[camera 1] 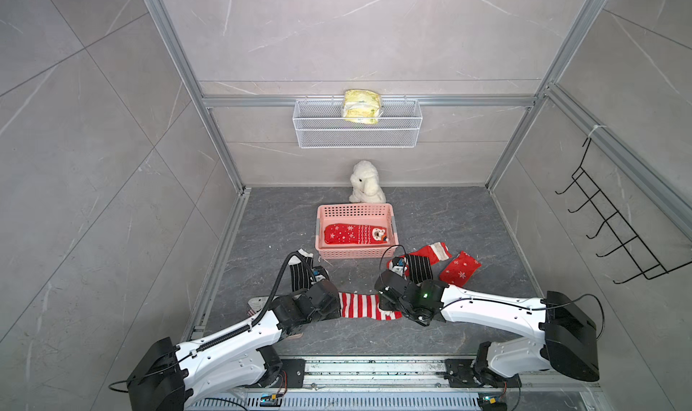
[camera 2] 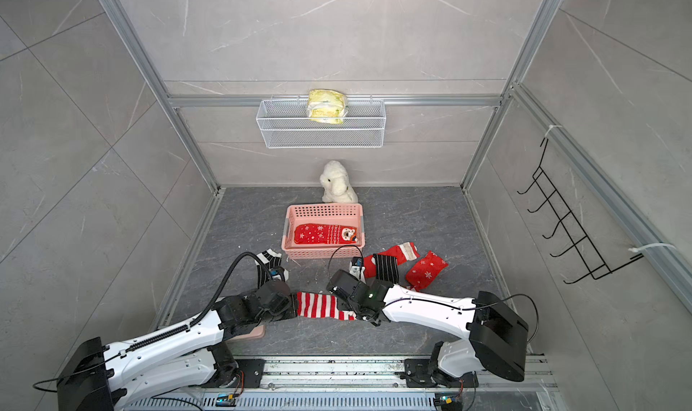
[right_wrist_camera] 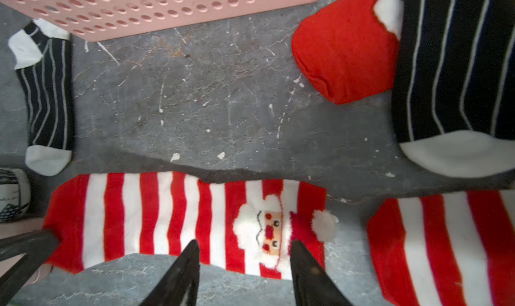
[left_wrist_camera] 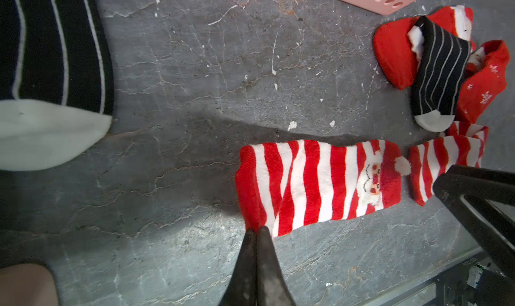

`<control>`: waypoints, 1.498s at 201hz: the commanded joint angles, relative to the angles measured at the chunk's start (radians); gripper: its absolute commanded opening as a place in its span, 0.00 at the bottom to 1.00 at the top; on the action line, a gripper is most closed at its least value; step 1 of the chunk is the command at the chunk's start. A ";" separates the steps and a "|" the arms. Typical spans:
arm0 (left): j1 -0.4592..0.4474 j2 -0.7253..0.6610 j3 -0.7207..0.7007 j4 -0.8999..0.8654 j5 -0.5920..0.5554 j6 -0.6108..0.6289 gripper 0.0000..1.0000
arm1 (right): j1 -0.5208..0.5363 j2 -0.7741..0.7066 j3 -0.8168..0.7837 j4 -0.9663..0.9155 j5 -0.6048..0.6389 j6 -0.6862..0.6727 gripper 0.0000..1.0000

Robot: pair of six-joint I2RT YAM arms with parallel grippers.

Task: Place the socks together as a pair
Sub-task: Flatten out the sock at the center of the board.

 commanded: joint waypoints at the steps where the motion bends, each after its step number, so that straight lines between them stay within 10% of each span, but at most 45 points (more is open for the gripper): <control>1: -0.001 0.011 0.032 -0.052 -0.022 0.021 0.00 | -0.040 -0.025 -0.072 0.030 -0.037 -0.010 0.50; 149: 0.001 0.032 0.010 -0.061 -0.029 0.018 0.00 | -0.140 0.012 -0.202 0.201 -0.134 -0.018 0.31; 231: 0.000 0.029 0.017 -0.074 -0.047 0.023 0.00 | -0.156 -0.003 -0.218 0.196 -0.129 -0.016 0.00; 301: 0.001 0.039 0.055 -0.101 -0.074 0.051 0.00 | -0.159 -0.122 -0.245 0.138 -0.096 -0.018 0.00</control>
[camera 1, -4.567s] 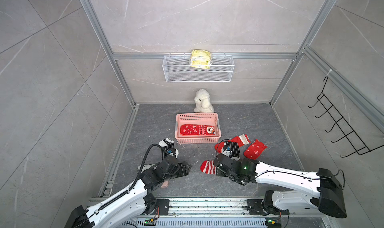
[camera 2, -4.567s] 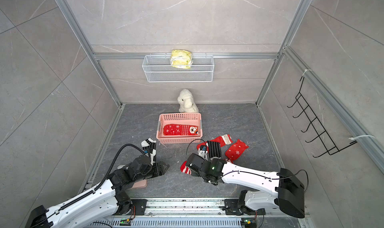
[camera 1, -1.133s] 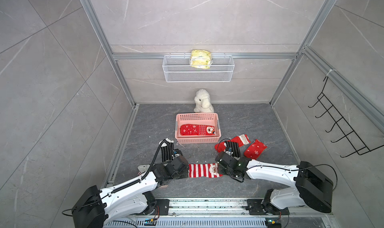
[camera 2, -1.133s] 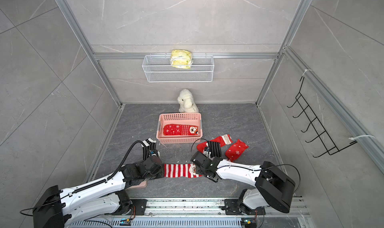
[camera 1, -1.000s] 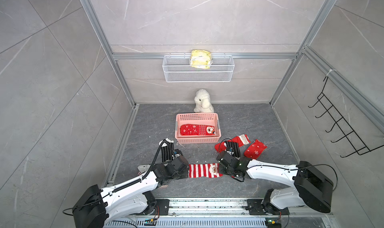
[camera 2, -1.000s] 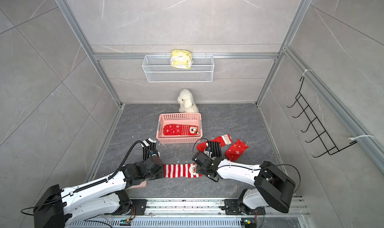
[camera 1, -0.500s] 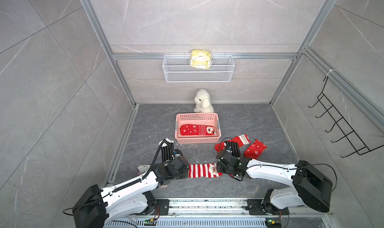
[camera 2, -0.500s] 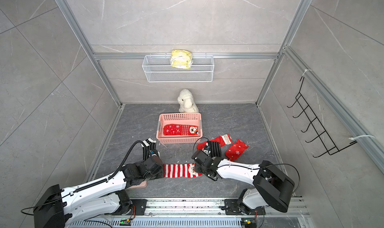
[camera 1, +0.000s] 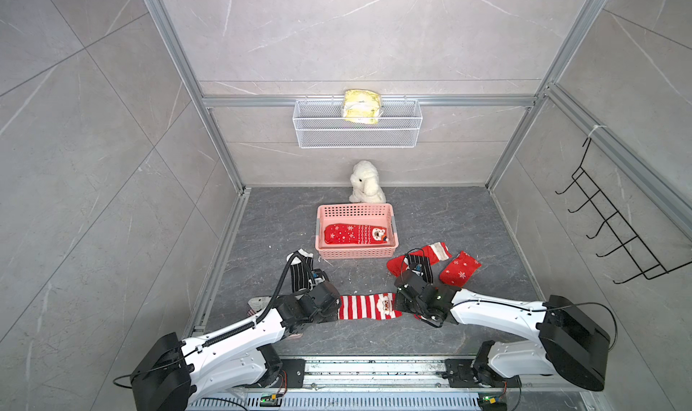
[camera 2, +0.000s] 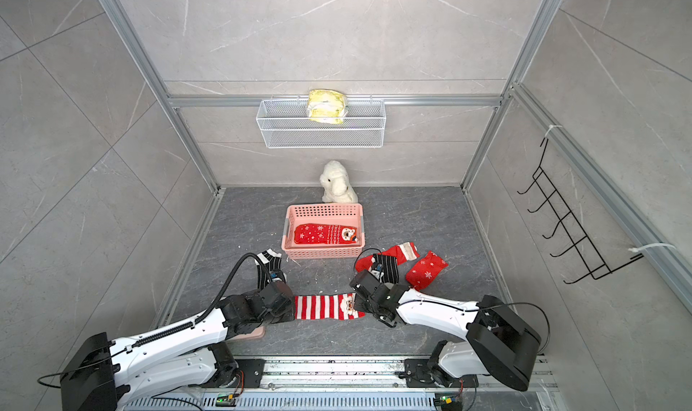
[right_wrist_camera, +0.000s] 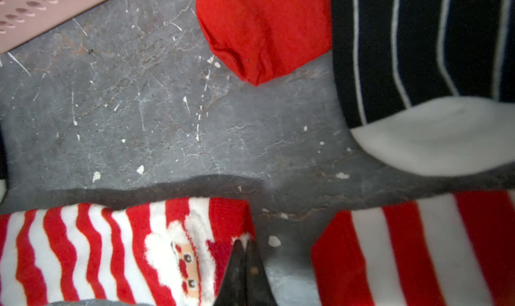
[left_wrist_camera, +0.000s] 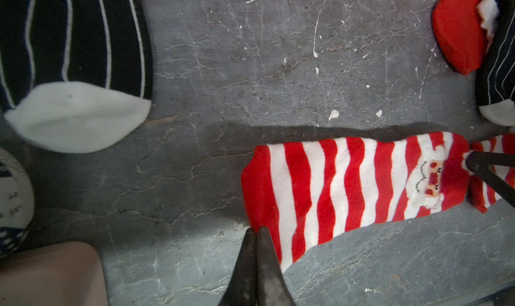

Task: Place the socks together as a pair
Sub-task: Flatten out the sock at the center of the board.

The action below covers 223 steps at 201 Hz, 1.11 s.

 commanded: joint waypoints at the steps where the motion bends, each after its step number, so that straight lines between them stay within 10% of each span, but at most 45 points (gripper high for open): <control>1: 0.000 0.008 0.047 -0.023 -0.034 0.037 0.00 | -0.005 -0.040 -0.017 -0.045 0.032 -0.010 0.00; 156: 0.016 0.159 0.038 0.049 -0.020 0.062 0.00 | -0.006 0.010 -0.013 -0.005 -0.011 -0.022 0.00; 223: 0.015 0.084 0.082 -0.005 -0.022 0.077 0.54 | 0.000 -0.034 0.023 -0.083 -0.025 -0.062 0.41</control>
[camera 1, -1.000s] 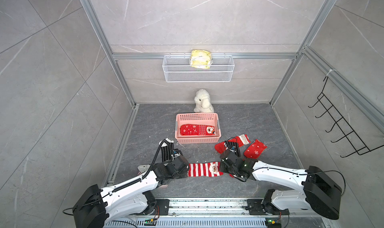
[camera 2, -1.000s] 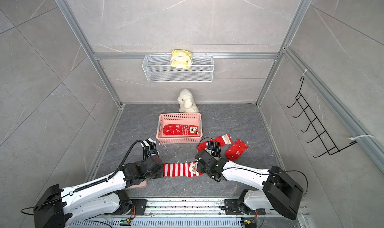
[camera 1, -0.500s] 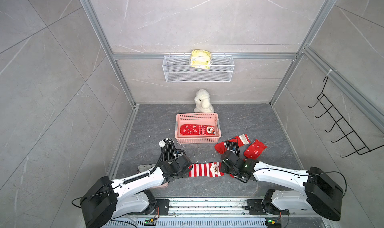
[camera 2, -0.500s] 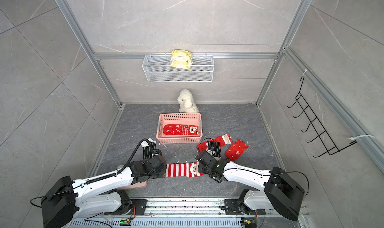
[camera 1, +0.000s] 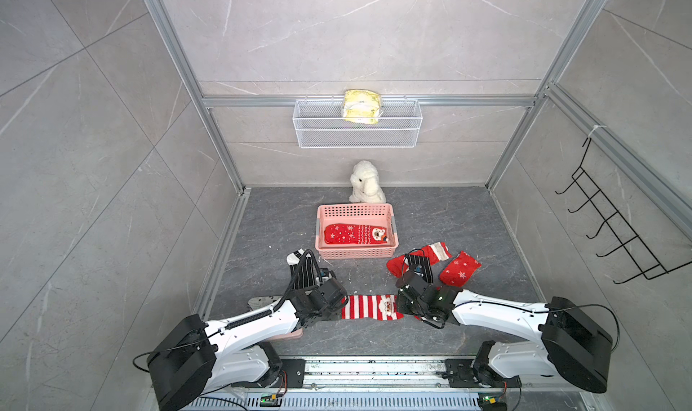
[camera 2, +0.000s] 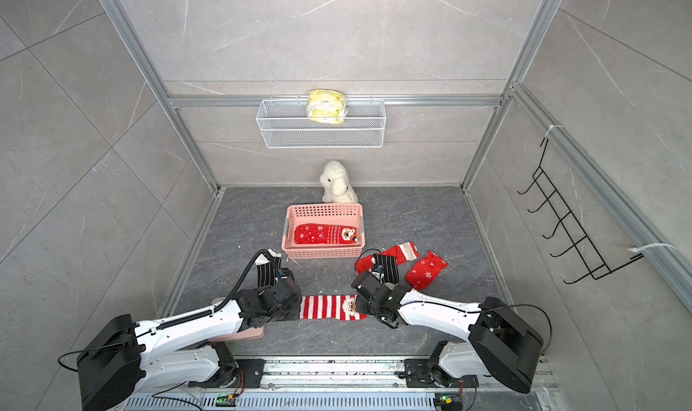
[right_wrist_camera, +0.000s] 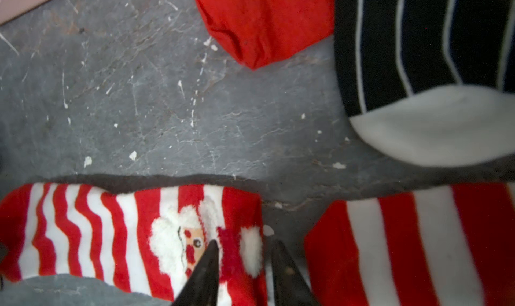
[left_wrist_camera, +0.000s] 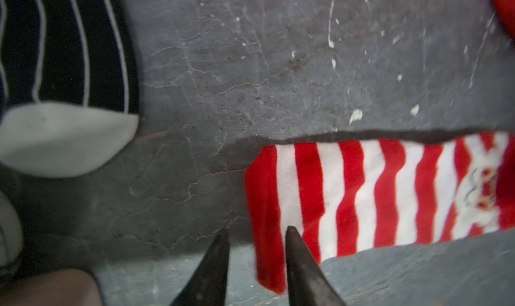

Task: Place the socks together as a pair
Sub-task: Flatten out the sock at the center of the board.

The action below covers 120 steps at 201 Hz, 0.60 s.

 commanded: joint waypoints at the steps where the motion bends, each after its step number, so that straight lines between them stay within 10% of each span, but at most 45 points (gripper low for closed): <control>1: 0.007 -0.064 0.043 -0.036 -0.010 0.017 0.55 | 0.003 -0.042 0.030 -0.071 0.012 -0.027 0.42; 77: 0.007 -0.264 -0.001 -0.035 0.022 0.005 0.60 | 0.004 -0.175 0.030 -0.340 0.167 -0.051 0.38; 120: 0.007 -0.226 -0.052 0.115 0.110 -0.010 0.39 | 0.003 -0.140 0.009 -0.335 0.184 -0.041 0.37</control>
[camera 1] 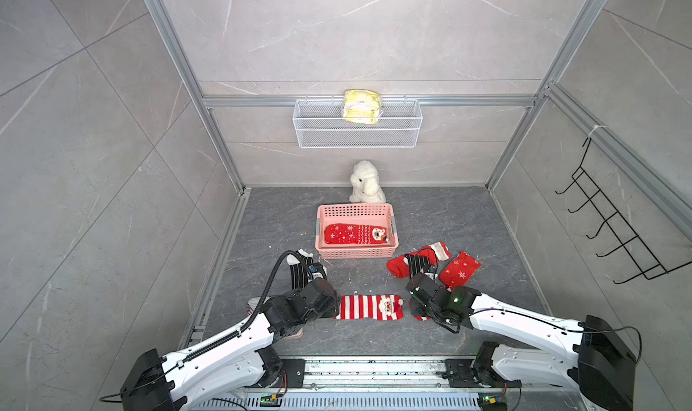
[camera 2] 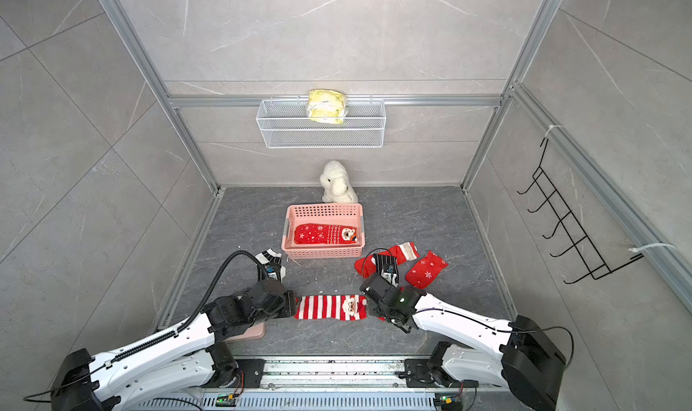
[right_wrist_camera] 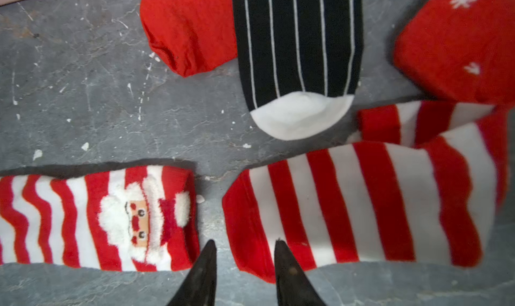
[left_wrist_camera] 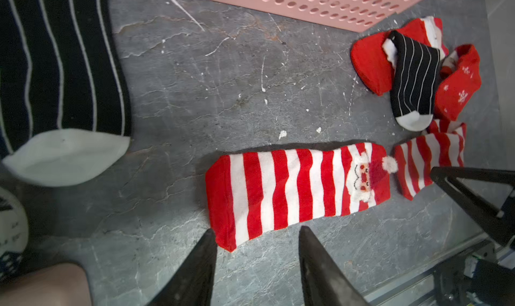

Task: Place the socks together as a pair
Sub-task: Flatten out the sock at the center of the board.

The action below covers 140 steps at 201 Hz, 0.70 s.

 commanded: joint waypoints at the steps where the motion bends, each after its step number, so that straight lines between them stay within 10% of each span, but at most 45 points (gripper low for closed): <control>1: 0.004 0.036 -0.017 0.091 0.057 -0.008 0.38 | 0.003 0.027 -0.010 -0.037 0.040 -0.006 0.37; 61: 0.003 0.172 -0.049 0.150 0.067 -0.049 0.19 | 0.008 0.112 0.031 0.010 0.003 -0.024 0.37; 140: 0.003 0.229 -0.120 0.184 0.058 -0.102 0.18 | 0.046 0.197 0.064 0.051 -0.012 -0.011 0.36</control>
